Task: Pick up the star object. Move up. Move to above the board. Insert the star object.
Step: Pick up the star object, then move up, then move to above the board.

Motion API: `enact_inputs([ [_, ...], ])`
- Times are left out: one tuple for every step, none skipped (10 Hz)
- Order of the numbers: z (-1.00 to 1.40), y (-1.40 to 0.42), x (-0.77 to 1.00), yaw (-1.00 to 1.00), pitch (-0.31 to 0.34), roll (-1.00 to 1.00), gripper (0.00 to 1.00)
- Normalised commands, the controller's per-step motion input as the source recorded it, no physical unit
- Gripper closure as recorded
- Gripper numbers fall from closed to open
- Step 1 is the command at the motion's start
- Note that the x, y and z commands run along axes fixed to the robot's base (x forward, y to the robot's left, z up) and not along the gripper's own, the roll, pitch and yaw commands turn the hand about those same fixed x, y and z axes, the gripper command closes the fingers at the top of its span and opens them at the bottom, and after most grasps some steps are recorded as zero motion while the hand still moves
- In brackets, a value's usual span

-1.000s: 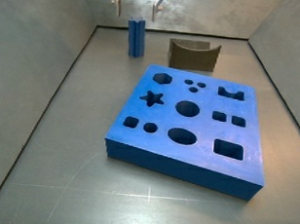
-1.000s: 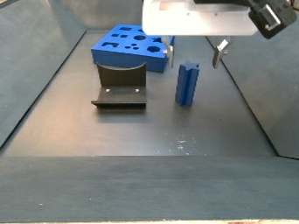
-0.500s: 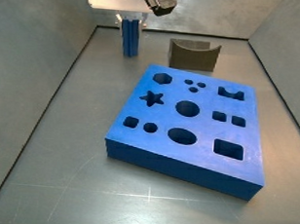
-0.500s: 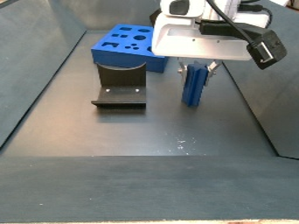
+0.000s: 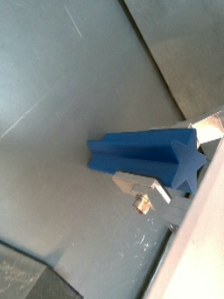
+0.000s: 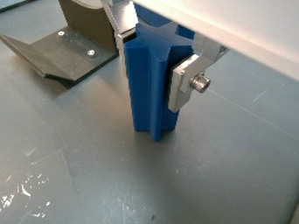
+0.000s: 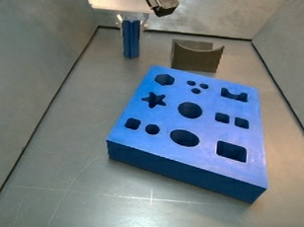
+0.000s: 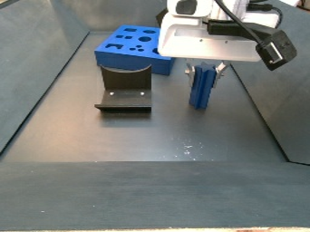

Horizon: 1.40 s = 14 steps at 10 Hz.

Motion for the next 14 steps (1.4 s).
enact_inputs([
  [0.0, 0.0, 0.0, 0.0, 0.0, 0.0, 1.0],
  [0.0, 0.0, 0.0, 0.0, 0.0, 0.0, 1.0],
  [0.0, 0.0, 0.0, 0.0, 0.0, 0.0, 1.0],
  [0.0, 0.0, 0.0, 0.0, 0.0, 0.0, 1.0],
  [0.0, 0.0, 0.0, 0.0, 0.0, 0.0, 1.0],
  [0.0, 0.0, 0.0, 0.0, 0.0, 0.0, 1.0],
  [0.28, 0.0, 0.0, 0.0, 0.0, 0.0, 1.0],
  [0.28, 0.05, -0.03, 0.0, 0.005, 0.0, 1.0],
  [0.24, 0.05, -0.06, -0.01, 0.024, 0.0, 1.0],
  [0.19, 0.04, -0.06, -0.01, 0.03, 0.0, 1.0],
  [1.0, 0.03, 0.02, -0.15, 0.031, 0.34, 1.0],
  [1.0, 0.02, 0.02, -0.14, 0.046, 0.34, 1.0],
  [1.0, 0.02, 0.01, -0.09, 0.076, 0.32, 1.0],
  [1.0, 0.02, 0.01, -0.04, 0.08, 0.29, 1.0],
])
